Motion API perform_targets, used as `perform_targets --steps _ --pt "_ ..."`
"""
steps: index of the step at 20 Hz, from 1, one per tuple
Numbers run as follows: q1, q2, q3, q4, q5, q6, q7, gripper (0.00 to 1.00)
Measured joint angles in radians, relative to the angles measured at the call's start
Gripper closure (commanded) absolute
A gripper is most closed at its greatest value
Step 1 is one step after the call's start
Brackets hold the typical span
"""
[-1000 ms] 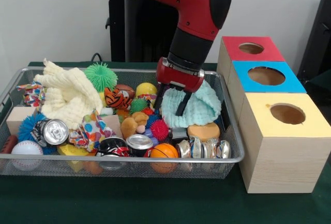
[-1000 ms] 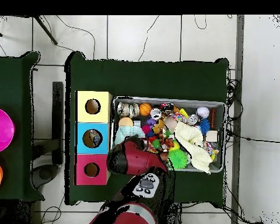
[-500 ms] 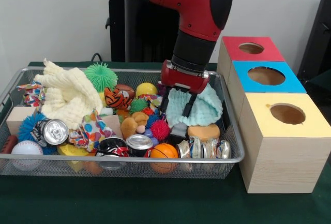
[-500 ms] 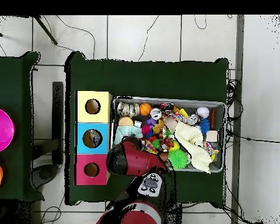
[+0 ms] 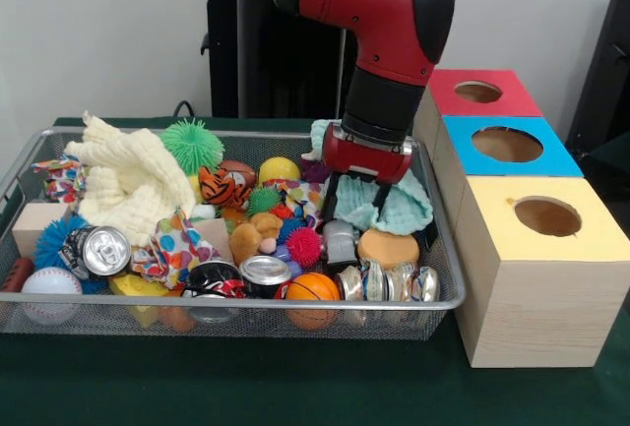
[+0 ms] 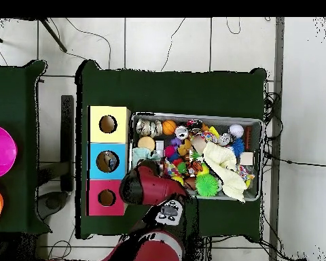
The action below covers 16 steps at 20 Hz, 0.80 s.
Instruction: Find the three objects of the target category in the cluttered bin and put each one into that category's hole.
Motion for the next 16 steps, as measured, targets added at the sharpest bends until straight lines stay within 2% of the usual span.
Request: perform_targets --steps 1,2,16 --pt "-0.003 0.005 0.0 0.0 0.0 -0.013 0.0 0.0" --pt "-0.009 0.014 -0.001 0.0 0.0 -0.035 0.0 1.0" --pt "0.017 0.029 -0.031 0.0 0.0 -0.052 0.0 1.0"
